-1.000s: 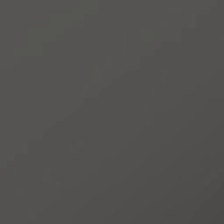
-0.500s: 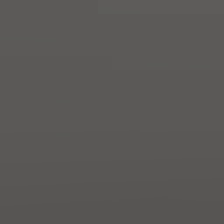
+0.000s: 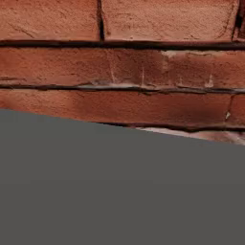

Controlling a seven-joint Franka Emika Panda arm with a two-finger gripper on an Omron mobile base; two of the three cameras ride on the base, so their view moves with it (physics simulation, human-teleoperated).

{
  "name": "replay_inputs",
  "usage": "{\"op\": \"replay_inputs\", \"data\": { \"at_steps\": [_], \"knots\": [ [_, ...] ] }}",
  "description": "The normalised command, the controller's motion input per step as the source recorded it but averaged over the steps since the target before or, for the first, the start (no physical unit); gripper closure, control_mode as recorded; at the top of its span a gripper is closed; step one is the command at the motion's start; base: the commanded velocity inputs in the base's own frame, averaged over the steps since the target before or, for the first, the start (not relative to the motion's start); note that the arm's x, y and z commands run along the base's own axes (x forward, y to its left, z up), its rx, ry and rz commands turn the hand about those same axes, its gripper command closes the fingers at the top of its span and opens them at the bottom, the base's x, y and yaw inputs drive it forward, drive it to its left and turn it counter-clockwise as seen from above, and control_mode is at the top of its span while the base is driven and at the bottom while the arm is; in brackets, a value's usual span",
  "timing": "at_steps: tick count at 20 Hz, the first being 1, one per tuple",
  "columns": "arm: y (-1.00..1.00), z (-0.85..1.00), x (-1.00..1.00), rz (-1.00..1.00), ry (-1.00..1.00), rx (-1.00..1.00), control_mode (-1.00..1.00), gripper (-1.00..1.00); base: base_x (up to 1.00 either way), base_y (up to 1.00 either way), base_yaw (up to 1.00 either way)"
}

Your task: There is a tray on the dining counter. Grab the cup, mug, and pitcher and place them on the tray. The pitcher may be placed next to the tray if it cannot fit the tray.

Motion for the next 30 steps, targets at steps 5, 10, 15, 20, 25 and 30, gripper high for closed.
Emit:
{"op": "replay_inputs", "data": {
  "at_steps": [5,10,15,20,25,30],
  "knots": [
    [0.0,0.0,0.0,0.0,0.0,0.0,1.0,1.0,0.8,-0.3,0.24],
    [0.0,0.0,0.0,0.0,0.0,0.0,1.0,1.0,0.6,-0.2,0.14],
    [0.0,0.0,0.0,0.0,0.0,0.0,1.0,1.0,0.32,-0.1,0.1],
    [0.0,0.0,0.0,0.0,0.0,0.0,1.0,1.0,0.56,-0.17,0.1],
    [0.0,0.0,0.0,0.0,0.0,0.0,1.0,1.0,0.51,-0.13,0.09],
    [0.0,0.0,0.0,0.0,0.0,0.0,-1.0,1.0,0.08,0.0,0.0]
  ]
}}
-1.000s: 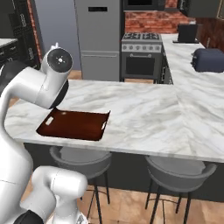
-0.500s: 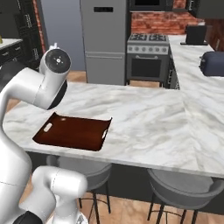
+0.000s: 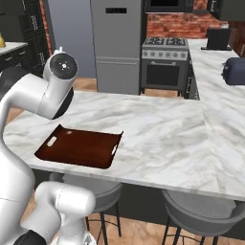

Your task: There is a tray on the dining counter. Grab the cup, mug, and pitcher and place them on the tray. The pitcher may be placed next to the tray if it cannot fit the tray.

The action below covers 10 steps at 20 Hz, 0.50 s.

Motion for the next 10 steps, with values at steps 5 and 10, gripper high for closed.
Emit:
{"op": "replay_inputs", "data": {
  "at_steps": [5,10],
  "knots": [
    [0.02,-0.03,0.0,0.05,0.01,-0.03,-1.0,1.0,0.0,0.0,0.0],
    [0.02,-0.39,0.16,0.21,0.09,-0.13,-1.0,1.0,0.0,0.0,0.0]
  ]
}}
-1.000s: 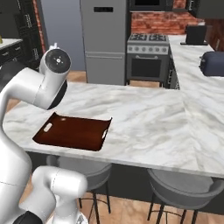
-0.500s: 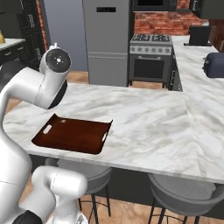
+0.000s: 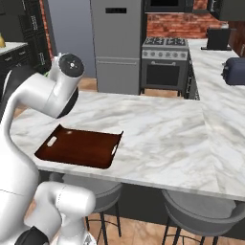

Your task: There is a tray on the dining counter. Grab the cup, mug, and pitcher and place them on the tray. The pitcher may be placed next to the tray if it cannot fit the tray.

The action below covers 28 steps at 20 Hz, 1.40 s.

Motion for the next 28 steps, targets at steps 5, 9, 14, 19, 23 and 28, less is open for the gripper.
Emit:
{"op": "replay_inputs", "data": {
  "at_steps": [5,9,14,19,23,28],
  "knots": [
    [0.02,-0.48,0.35,0.22,0.11,-0.15,-1.0,1.0,0.0,0.0,0.0],
    [0.36,-0.42,0.58,0.16,0.15,-0.24,-1.0,1.0,0.0,0.0,0.0],
    [0.14,-0.28,0.65,0.13,0.13,-0.14,-1.0,1.0,0.0,0.0,0.0],
    [0.0,-0.36,0.6,0.16,0.1,-0.1,-1.0,1.0,0.0,0.0,0.0],
    [0.01,-0.51,0.47,0.14,0.03,-0.17,-1.0,1.0,0.0,0.0,0.0],
    [0.07,-0.57,0.48,0.12,0.0,-0.16,-1.0,1.0,0.0,0.0,0.0]
  ]
}}
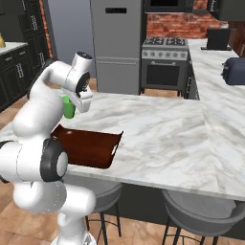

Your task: There is a tray on the dining counter. Grab the cup, mug, and pitcher and place them on the tray. The pitcher may be placed next to the tray if it cannot fit the tray.

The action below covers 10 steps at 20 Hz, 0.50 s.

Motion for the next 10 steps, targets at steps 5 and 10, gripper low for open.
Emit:
{"op": "replay_inputs", "data": {
  "at_steps": [5,10],
  "knots": [
    [0.33,-0.45,0.33,0.06,0.01,-0.1,-1.0,1.0,0.0,0.0,0.0],
    [0.32,-0.42,0.31,0.06,0.02,-0.03,-1.0,1.0,0.0,0.0,0.0]
  ]
}}
